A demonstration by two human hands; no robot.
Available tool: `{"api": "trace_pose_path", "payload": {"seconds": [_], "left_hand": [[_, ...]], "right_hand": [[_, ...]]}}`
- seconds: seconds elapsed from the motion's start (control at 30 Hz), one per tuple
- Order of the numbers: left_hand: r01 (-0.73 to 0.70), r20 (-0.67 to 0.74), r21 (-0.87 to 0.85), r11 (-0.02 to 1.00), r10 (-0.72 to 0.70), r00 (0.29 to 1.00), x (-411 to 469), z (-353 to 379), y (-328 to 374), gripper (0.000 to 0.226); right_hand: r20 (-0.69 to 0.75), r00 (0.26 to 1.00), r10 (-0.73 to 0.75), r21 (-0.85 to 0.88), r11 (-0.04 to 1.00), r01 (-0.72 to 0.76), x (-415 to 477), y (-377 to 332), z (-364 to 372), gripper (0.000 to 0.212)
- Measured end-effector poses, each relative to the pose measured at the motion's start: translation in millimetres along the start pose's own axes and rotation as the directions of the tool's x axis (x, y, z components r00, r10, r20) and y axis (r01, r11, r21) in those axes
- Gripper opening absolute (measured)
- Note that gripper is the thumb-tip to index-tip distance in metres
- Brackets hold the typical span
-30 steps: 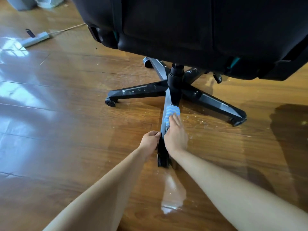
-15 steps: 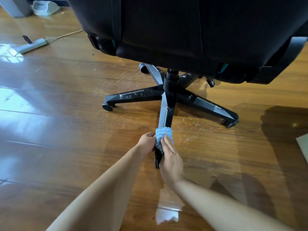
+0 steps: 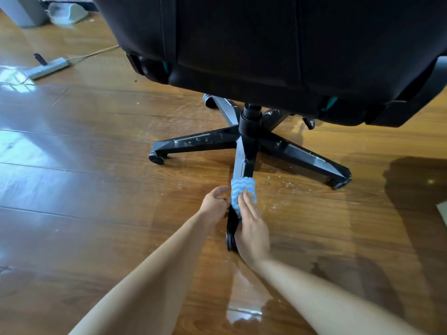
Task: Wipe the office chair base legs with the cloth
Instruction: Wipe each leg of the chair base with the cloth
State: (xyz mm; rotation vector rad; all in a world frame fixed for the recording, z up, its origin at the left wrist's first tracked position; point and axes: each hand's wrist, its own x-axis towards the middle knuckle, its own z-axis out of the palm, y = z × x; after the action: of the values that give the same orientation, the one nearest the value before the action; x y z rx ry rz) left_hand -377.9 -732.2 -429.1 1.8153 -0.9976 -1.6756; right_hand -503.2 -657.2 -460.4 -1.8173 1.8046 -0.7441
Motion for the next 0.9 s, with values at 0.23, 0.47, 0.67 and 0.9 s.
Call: {"api": "trace_pose_path", "payload": {"seconds": [0.23,0.47,0.67,0.9], "left_hand": [[-0.003,-0.017,0.001,1.0,0.003,1.0,3.3,7.6,1.1,0.045],[0.06,0.017,-0.04,0.997,-0.059,0.998,7.1,-1.3,30.9,0.038],[0.055,0.021,0.017,0.998,-0.055,0.998,13.3,1.0,33.6,0.041],[0.063,-0.013,0.054,0.997,-0.062,0.998,10.6,4.4,38.2,0.036]], "right_hand": [[-0.012,0.998,0.065,-0.098,0.993,-0.066,110.6,-6.5,-26.0,0.065],[0.03,0.998,0.057,-0.165,0.985,-0.052,123.6,6.3,-44.7,0.068],[0.099,0.994,-0.048,-0.178,0.982,0.065,70.1,13.0,-28.5,0.073],[0.086,0.996,0.032,-0.311,0.95,-0.004,168.9,2.6,-48.8,0.072]]}}
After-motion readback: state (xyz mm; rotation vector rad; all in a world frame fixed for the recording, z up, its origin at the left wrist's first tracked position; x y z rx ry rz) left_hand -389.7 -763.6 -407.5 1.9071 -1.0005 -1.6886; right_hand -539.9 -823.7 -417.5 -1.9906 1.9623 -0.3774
